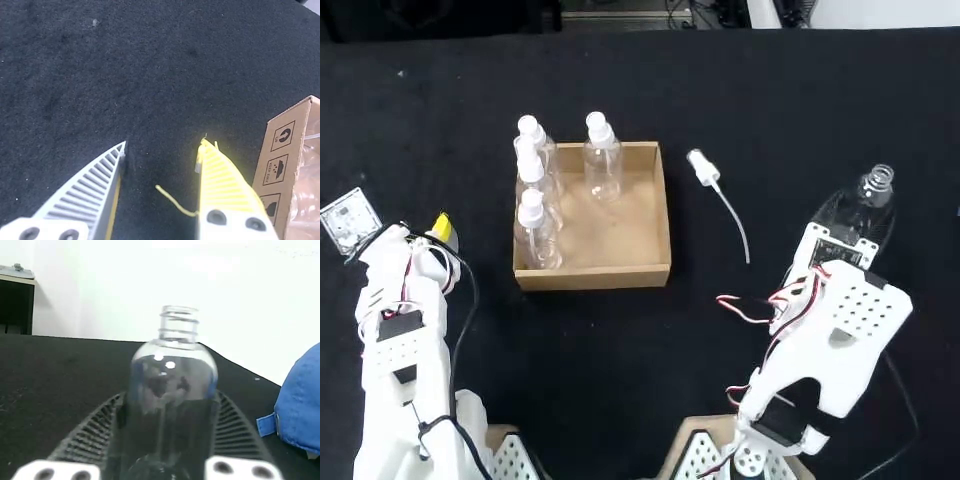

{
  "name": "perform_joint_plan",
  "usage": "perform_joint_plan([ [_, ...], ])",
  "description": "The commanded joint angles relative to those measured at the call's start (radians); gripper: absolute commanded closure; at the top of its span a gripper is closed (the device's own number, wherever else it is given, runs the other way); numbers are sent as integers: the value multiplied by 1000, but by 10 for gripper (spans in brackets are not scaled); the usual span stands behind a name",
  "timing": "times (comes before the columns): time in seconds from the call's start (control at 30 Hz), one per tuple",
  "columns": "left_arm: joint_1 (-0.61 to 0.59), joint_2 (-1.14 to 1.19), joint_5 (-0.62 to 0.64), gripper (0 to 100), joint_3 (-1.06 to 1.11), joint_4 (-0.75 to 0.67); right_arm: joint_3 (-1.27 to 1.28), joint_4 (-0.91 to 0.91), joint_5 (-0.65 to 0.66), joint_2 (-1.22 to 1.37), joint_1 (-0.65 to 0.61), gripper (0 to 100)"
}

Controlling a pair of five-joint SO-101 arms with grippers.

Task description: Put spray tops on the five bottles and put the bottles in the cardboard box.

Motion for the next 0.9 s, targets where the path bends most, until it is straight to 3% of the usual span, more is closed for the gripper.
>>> perform_joint_plan([
  [0.0,13,-9,-5,798,-8,-23,1,-15,9,1,8,687],
  [0.47,13,-8,-5,798,-10,-23,19,-17,9,-33,6,655],
  [0.7,13,-3,-5,798,-13,-23,317,12,9,-435,-20,655],
  [0.87,13,-9,-5,798,-7,-23,377,247,9,-780,-12,655],
])
